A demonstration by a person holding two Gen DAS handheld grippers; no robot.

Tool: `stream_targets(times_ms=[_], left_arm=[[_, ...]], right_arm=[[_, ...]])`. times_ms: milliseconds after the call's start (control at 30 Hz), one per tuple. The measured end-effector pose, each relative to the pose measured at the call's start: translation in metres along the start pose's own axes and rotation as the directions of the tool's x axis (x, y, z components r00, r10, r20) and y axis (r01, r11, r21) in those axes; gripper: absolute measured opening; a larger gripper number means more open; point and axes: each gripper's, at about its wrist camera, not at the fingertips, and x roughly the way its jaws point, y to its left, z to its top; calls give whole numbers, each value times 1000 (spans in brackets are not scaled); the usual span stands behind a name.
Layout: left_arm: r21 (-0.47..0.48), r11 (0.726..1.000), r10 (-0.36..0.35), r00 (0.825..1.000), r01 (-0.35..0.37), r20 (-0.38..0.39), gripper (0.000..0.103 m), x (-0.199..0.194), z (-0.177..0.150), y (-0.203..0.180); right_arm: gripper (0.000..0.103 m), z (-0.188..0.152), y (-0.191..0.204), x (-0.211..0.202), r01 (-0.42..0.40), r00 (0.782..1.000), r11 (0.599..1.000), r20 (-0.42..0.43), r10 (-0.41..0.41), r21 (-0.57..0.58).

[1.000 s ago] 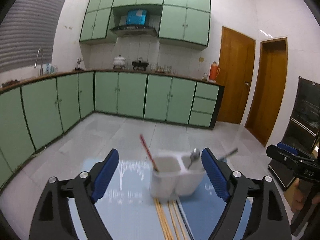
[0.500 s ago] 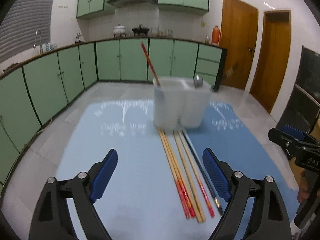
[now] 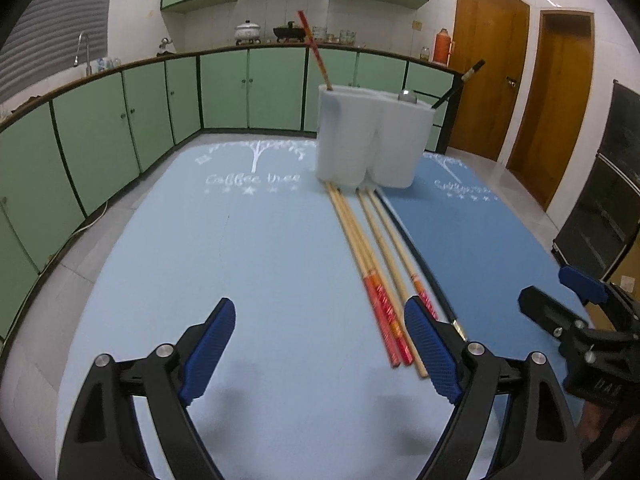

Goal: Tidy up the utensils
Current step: 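Move back to the table and grasp another black chopstick with the right tool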

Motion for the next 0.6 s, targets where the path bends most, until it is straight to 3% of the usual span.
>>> stream_targets(times_ms=[167, 333, 600], left_arm=[[-2, 1000, 14, 1000, -14, -18, 83, -1, -8, 7], [-14, 1000, 20, 1000, -20, -23, 83, -3, -12, 14], [-17, 1000, 8, 999, -8, -51, 83, 2, -19, 13]], right_arm=[[75, -12, 13, 5, -16, 999, 1000, -34, 15, -18], [57, -21, 24, 12, -22, 998, 999, -64, 20, -41], [41, -28, 29, 19, -22, 995, 999, -102, 17, -45]])
